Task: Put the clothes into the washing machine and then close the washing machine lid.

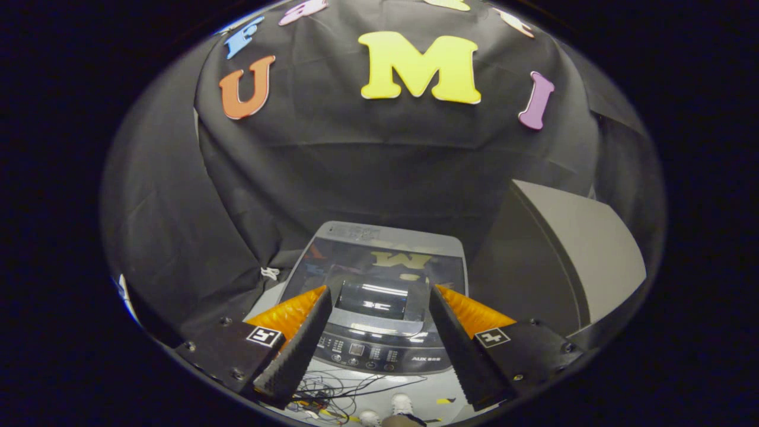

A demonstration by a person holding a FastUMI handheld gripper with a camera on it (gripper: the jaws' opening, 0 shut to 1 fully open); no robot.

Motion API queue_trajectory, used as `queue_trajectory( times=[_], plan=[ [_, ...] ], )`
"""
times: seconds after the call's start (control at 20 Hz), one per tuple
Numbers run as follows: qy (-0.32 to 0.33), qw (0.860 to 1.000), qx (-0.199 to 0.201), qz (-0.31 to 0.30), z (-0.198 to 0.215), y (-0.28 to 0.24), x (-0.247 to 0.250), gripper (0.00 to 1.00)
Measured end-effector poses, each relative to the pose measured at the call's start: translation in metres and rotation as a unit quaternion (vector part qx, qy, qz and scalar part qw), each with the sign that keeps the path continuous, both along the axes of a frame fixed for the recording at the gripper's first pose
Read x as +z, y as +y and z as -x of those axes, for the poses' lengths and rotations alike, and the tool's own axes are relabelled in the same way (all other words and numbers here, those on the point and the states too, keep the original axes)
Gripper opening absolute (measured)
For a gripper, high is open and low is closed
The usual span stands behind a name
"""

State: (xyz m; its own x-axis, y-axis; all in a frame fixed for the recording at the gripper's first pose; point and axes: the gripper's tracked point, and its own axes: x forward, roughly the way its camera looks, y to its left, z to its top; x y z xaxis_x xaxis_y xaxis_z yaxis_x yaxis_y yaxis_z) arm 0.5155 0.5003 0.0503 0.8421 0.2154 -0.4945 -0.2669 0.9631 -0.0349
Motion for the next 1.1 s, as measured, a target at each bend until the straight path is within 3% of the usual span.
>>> queue_trajectory(
  times=[0.35, 0.6, 1.1],
  plan=[
    [-0.080, 0.996, -0.010, -0.050, 0.052, -0.083, 0.073, 1.00],
    [-0.144, 0.985, -0.048, -0.079, 0.105, -0.185, 0.111, 1.00],
    [-0.182, 0.969, -0.136, -0.098, 0.228, -0.375, 0.093, 1.00]
  ],
)
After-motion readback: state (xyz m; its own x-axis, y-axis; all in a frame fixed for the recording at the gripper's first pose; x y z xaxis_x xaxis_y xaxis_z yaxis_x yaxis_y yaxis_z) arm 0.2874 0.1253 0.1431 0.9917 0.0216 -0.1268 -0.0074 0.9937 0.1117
